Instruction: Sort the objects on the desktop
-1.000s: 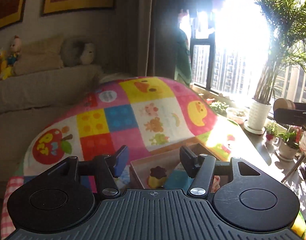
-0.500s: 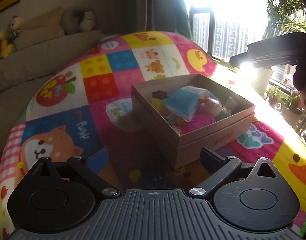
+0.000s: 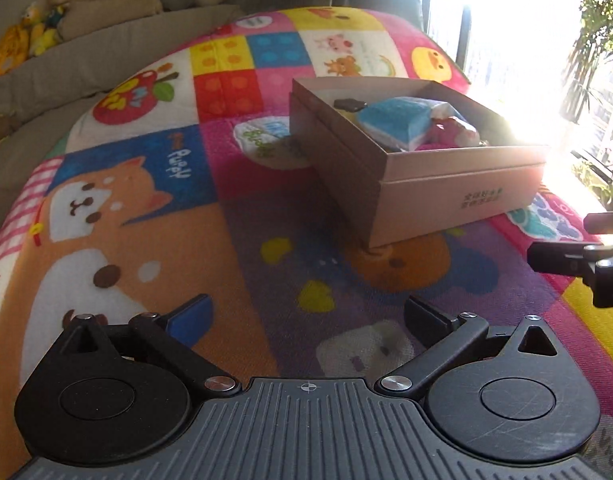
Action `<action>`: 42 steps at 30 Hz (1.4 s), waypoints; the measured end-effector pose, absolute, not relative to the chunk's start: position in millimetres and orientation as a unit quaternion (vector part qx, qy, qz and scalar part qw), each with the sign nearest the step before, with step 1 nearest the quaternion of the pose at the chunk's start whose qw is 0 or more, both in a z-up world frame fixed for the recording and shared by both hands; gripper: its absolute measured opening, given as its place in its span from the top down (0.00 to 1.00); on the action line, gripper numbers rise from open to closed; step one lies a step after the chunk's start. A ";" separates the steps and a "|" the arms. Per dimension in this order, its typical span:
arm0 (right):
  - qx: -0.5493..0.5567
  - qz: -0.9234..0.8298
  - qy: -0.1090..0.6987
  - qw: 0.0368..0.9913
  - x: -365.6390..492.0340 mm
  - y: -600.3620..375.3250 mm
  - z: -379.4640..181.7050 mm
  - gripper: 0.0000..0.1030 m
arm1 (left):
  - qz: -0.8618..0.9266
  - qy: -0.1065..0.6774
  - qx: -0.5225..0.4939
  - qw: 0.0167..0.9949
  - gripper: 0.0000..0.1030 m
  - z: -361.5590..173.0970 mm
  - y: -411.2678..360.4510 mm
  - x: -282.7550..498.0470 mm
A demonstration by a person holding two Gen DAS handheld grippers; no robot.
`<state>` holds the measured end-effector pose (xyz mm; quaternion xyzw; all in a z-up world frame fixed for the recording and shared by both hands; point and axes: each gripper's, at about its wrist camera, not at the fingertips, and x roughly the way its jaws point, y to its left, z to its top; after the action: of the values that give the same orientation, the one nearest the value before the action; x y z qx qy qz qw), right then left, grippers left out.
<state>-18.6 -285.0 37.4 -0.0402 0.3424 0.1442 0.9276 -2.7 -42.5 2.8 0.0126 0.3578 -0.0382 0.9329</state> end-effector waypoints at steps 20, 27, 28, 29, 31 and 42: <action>-0.045 0.132 0.340 0.930 -11.3 -262.9 13.2 0.00 | 0.018 0.339 -0.003 0.941 0.00 -2.4 -45.3 2.1; -0.045 0.132 0.340 0.930 -11.9 -262.9 13.0 0.00 | 0.017 0.339 -0.005 0.941 0.00 -2.4 -44.6 1.7; -0.045 0.132 0.340 0.930 -11.8 -262.9 13.1 0.00 | 0.017 0.339 -0.004 0.941 0.00 -2.2 -44.4 1.9; -0.045 0.132 0.340 0.930 -11.6 -262.8 13.0 0.00 | 0.017 0.339 -0.005 0.941 0.00 -2.3 -44.0 1.9; -0.045 0.132 0.340 0.930 -11.7 -262.8 12.9 0.00 | 0.017 0.339 -0.005 0.941 0.00 -2.3 -44.7 1.5; -0.045 0.132 0.340 0.930 -11.4 -262.9 12.9 0.00 | 0.017 0.339 -0.005 0.941 0.00 -2.8 -45.1 1.3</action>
<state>-11.4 -262.9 12.9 -0.0448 0.3399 0.1323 0.9300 1.3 -45.1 -2.8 -0.0050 0.3387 0.0171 0.9407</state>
